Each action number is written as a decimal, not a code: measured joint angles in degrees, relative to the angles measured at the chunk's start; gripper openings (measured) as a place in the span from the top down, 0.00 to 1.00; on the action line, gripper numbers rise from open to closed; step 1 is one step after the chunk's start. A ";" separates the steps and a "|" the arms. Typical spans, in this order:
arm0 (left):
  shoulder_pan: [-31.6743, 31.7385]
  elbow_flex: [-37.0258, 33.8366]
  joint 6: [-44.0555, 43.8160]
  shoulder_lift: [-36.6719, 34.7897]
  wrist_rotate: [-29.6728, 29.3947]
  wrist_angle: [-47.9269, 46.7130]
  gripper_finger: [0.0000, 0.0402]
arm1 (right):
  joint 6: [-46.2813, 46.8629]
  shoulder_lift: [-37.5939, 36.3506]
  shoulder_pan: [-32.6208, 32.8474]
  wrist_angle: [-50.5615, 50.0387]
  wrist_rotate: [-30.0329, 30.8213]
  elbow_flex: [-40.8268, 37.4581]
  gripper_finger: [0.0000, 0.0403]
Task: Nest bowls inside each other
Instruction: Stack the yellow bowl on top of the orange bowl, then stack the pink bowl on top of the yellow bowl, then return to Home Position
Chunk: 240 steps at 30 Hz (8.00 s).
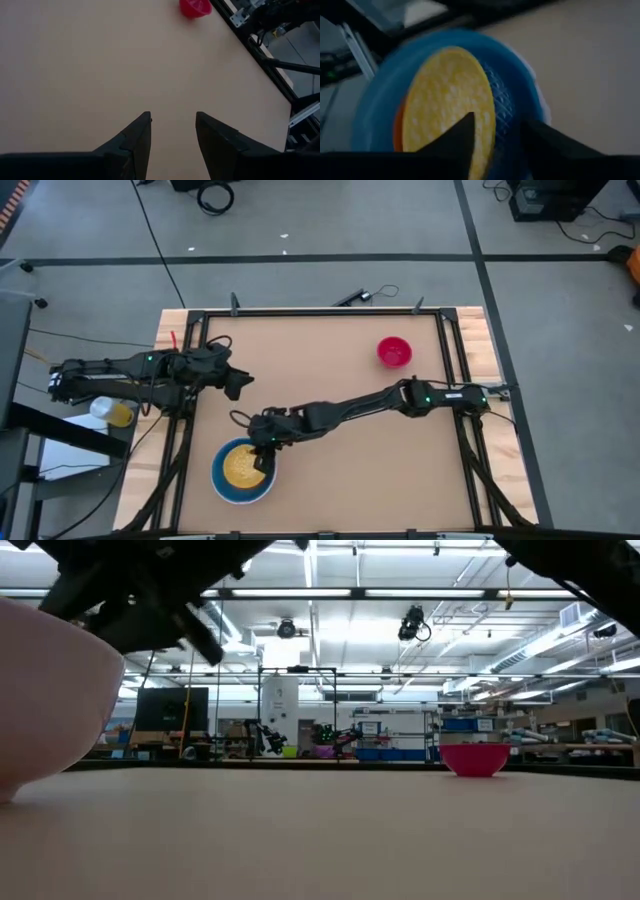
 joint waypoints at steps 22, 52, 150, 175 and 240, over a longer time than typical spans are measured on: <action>0.02 0.02 -2.25 0.04 -5.70 -0.46 0.61 | -5.62 -29.94 -20.66 -39.06 17.79 -24.97 0.42; -2.77 0.04 -11.92 0.04 -13.67 -1.29 0.61 | -0.52 -59.11 -53.17 -7.77 5.59 -89.23 0.77; -2.82 0.04 0.09 -0.81 -0.47 -0.63 0.71 | 8.25 -13.00 -2.18 -10.91 10.79 -8.03 0.42; -9.68 -8.43 34.84 -17.53 1.45 27.03 0.99 | -11.85 -80.20 -2.82 22.91 4.40 -76.39 0.98; -3.67 -38.49 40.18 -32.17 -0.36 48.00 0.98 | -13.60 -134.52 -4.73 49.20 -1.14 -134.00 0.92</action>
